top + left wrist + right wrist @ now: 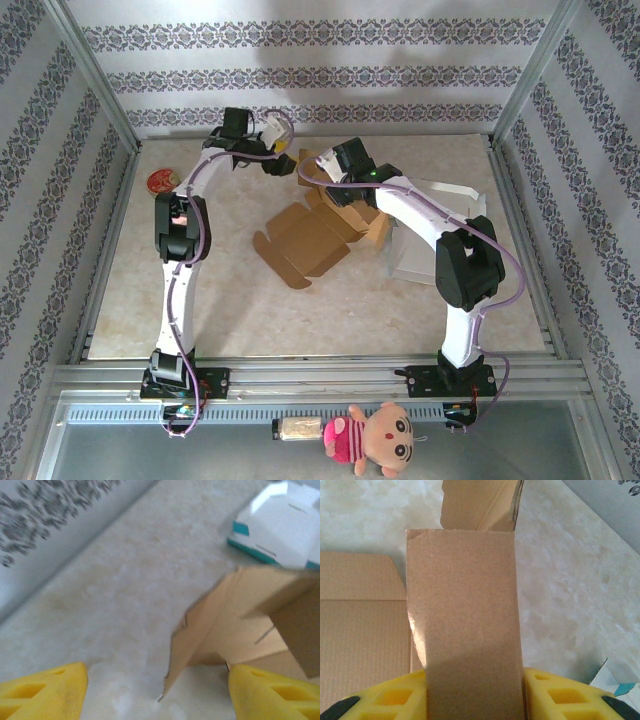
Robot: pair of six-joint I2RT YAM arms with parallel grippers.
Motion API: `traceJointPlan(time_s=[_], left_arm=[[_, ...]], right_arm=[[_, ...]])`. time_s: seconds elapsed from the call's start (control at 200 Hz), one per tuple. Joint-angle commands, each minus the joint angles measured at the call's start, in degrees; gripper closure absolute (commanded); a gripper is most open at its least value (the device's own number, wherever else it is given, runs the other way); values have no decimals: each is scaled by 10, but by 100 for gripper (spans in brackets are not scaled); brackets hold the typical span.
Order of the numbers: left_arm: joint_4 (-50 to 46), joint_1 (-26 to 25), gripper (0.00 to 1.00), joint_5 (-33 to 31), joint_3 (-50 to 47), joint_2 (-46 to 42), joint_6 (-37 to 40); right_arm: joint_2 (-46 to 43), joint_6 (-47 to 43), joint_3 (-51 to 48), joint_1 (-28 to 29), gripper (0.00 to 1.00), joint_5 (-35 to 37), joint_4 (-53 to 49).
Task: Fold the paper box
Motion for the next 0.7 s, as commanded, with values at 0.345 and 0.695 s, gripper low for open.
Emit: traceJointPlan(time_s=[0.345,0.695], left_arm=[[-94,-28,34,19,139,101,106],[-104,-38,91,20,133,79,-39]], right_arm=[[-7,-11,-12,4,56,-6,-1],[-8,-3,-17,4,57,11,4]])
